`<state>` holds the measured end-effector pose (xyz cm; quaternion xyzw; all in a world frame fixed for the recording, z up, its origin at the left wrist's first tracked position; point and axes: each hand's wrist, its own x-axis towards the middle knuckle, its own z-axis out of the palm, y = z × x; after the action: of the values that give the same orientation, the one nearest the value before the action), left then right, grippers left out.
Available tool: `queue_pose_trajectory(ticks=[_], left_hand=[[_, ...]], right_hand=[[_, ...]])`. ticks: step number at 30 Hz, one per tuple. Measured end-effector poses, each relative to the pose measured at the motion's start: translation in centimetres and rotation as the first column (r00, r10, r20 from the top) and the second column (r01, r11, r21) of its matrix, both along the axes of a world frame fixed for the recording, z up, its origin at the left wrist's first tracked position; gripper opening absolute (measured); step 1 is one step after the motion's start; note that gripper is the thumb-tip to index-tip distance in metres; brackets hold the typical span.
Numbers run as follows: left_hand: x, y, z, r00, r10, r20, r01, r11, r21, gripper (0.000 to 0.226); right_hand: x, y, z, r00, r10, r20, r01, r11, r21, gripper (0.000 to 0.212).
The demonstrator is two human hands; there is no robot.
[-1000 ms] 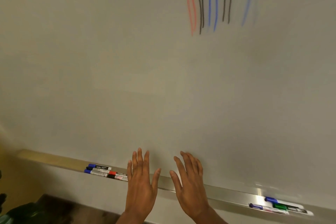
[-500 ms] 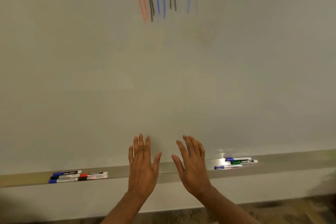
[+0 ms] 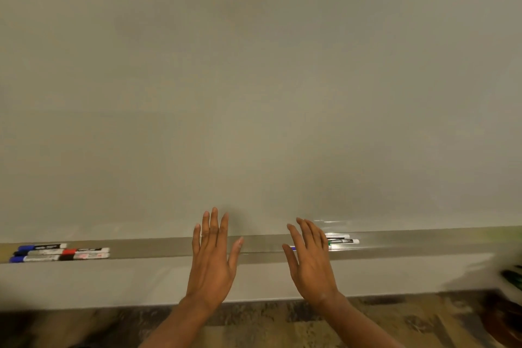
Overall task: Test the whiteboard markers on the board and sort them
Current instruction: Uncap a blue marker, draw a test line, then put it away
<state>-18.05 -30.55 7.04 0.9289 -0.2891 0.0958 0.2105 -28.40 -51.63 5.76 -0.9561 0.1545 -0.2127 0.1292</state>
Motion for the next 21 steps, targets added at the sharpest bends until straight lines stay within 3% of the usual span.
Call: queue_pose_trajectory(ticks=[11,21], left_hand=[[-0.6,-3.7,-4.2,0.983,-0.039,-0.181,0.041,0.999,0.009,0.07],[0.4,-5.2,-6.5,0.96,-0.065,-0.274,0.064,0.998,-0.012,0.066]], right_hand=[[0.7,-5.5,-8.3,0.951,0.018,-0.309,0.013,0.995,0.1,0.049],[3.8,-6.8,-11.4,0.929,0.067,-0.363,-0.027,0.993,0.114,0.055]])
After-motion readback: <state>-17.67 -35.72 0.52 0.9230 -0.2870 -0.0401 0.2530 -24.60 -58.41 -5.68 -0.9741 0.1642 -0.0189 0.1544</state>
